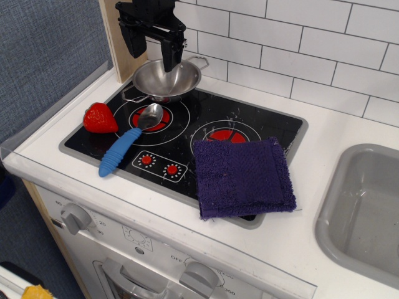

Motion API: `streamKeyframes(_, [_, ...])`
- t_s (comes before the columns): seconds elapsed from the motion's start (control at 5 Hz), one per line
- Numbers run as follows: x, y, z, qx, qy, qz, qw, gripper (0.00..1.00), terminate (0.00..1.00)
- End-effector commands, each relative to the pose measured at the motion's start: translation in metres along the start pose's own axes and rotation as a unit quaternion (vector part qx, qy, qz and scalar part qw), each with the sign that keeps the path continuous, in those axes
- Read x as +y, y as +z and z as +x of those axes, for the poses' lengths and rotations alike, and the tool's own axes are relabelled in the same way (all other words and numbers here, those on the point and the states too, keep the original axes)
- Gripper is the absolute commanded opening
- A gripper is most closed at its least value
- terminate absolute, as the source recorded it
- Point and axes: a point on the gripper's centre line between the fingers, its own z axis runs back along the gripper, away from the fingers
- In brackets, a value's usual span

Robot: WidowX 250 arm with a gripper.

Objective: Move the purple cloth to the top right corner of the stove top.

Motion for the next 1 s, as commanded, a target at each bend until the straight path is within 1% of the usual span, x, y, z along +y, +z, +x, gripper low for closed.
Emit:
streamKeyframes(0.0, [0.000, 0.000, 0.000, 0.000, 0.000, 0.000, 1.0000, 1.00, 0.00])
streamKeyframes(0.2, [-0.026, 0.016, -0.018, -0.008, -0.005, -0.013, 0.9999, 1.00, 0.00])
streamKeyframes(0.4, [-0.070, 0.048, -0.054, -0.040, -0.040, -0.015, 0.9983, 1.00, 0.00])
streamKeyframes(0.6, [-0.108, 0.048, -0.080, -0.055, -0.083, -0.023, 0.9948, 1.00, 0.00])
streamKeyframes(0.8, [-0.142, 0.023, -0.088, -0.056, -0.103, -0.016, 0.9930, 1.00, 0.00])
